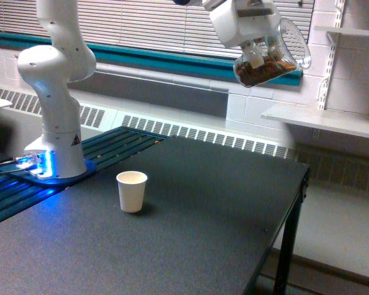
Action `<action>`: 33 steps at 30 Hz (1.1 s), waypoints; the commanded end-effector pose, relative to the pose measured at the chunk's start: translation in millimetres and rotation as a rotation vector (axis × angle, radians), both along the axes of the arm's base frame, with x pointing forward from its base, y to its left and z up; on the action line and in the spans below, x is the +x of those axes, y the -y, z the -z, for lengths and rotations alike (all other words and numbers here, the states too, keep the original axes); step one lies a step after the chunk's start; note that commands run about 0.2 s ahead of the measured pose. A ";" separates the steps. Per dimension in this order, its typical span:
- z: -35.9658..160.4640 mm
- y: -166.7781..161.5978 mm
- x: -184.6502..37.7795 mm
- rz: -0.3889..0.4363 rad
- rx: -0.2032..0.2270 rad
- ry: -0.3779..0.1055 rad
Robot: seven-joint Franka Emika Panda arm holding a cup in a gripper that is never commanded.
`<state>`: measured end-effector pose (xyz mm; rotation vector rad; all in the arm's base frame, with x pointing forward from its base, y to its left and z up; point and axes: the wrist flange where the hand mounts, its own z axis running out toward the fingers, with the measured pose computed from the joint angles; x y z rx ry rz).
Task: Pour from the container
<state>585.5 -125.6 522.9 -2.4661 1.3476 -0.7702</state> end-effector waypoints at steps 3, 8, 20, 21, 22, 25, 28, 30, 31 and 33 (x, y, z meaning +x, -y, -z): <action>0.1 -8.3 1.1 -0.010 -0.013 -0.007; -1.7 -12.3 -3.2 -0.024 -0.024 -0.017; -3.1 -19.0 -28.9 -0.050 -0.088 -0.046; -3.8 -19.7 -31.7 -0.049 -0.093 -0.045; -4.6 -20.8 -34.9 -0.050 -0.096 -0.044; -5.9 -22.2 -44.3 -0.053 -0.112 -0.045; -6.7 -25.5 -54.3 -0.056 -0.119 -0.044; -6.4 -27.7 -61.2 -0.055 -0.125 -0.043; -6.3 -29.2 -64.0 -0.055 -0.126 -0.042; -5.6 -31.3 -70.3 -0.055 -0.131 -0.041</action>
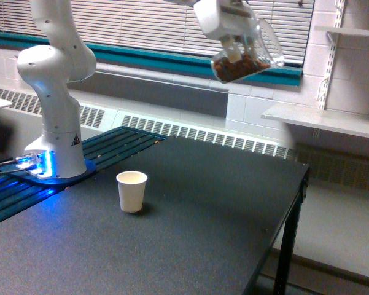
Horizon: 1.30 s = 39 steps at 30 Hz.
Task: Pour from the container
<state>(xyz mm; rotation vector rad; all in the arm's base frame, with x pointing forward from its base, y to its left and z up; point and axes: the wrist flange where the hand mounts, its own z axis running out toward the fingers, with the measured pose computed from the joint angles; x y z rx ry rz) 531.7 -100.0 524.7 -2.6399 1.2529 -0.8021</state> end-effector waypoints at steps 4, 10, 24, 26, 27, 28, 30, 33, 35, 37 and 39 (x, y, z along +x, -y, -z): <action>-1.6 -12.3 -28.8 0.016 -0.011 0.019; 1.3 -23.4 -45.9 0.019 -0.019 0.030; 13.3 -47.2 -93.6 0.062 -0.025 0.029; 14.8 -50.1 -101.9 0.069 -0.025 0.028; 15.8 -51.4 -106.5 0.074 -0.028 0.027; 16.9 -52.6 -111.1 0.076 -0.030 0.023; 19.4 -54.1 -120.6 0.081 -0.037 0.013; 21.5 -55.6 -134.3 0.093 -0.044 0.007; 22.2 -56.4 -142.7 0.102 -0.047 0.006; 24.1 -57.5 -151.3 0.110 -0.046 0.004; 26.9 -57.7 -159.1 0.117 -0.046 -0.002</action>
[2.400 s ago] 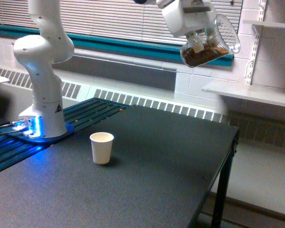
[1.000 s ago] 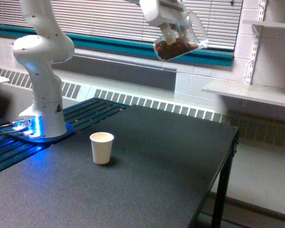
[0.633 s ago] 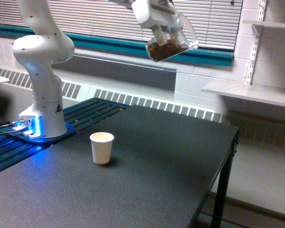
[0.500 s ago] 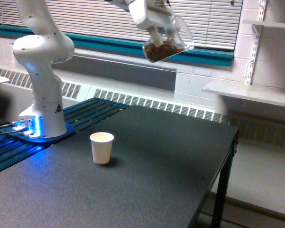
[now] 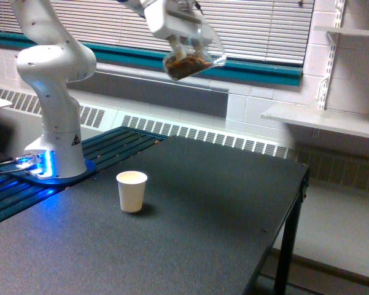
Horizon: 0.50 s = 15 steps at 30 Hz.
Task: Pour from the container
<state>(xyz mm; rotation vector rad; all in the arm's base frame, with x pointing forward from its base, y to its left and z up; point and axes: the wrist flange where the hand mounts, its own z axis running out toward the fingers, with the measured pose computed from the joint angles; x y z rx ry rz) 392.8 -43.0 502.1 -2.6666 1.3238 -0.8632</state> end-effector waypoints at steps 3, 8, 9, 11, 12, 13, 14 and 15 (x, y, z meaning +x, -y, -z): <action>9.5 -1.4 -31.8 0.074 0.022 -0.011; 19.2 -1.9 -49.6 0.085 0.022 -0.039; 20.8 -2.1 -52.6 0.087 0.024 -0.042; 23.6 -2.4 -57.9 0.091 0.027 -0.047; 24.8 -2.3 -60.3 0.095 0.028 -0.047; 25.9 -2.7 -62.4 0.098 0.031 -0.047; 27.4 -3.0 -64.6 0.100 0.033 -0.049; 28.9 -3.2 -66.7 0.103 0.035 -0.051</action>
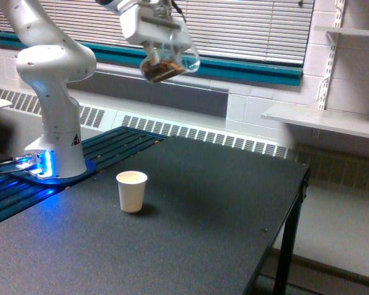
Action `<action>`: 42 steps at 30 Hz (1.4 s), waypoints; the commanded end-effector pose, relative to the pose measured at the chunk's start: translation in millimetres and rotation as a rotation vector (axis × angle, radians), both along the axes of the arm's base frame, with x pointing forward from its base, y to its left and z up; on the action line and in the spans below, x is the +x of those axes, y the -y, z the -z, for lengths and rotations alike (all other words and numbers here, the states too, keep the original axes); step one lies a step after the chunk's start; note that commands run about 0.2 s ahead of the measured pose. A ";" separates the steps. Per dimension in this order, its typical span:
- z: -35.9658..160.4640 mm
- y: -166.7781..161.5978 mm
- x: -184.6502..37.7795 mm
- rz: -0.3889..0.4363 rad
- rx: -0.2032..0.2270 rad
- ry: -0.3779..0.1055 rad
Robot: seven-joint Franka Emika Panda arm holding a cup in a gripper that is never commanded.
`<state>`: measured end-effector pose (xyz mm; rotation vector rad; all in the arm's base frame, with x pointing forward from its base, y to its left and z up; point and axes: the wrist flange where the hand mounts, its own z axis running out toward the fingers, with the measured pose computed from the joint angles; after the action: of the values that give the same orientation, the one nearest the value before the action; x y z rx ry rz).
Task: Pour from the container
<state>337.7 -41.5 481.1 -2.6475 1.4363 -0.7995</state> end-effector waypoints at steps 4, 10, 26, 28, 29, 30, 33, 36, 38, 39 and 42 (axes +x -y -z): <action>15.3 -3.8 -20.1 0.038 0.020 -0.028; 25.0 -7.0 -31.0 0.041 0.031 -0.061; 49.9 -17.9 -48.6 0.020 0.055 -0.158; 54.0 -19.4 -50.3 0.019 0.062 -0.170; 56.1 -20.1 -51.1 0.019 0.065 -0.175; 57.9 -20.9 -51.9 0.019 0.068 -0.180; 63.2 -23.1 -54.2 0.020 0.077 -0.194; 68.2 -24.7 -56.9 0.022 0.088 -0.208; 71.3 -24.9 -58.9 0.026 0.091 -0.218; 72.5 -24.9 -59.9 0.028 0.093 -0.222; 75.5 -24.0 -63.0 0.036 0.097 -0.234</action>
<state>283.1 -19.9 419.7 -2.6953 1.5318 -0.4723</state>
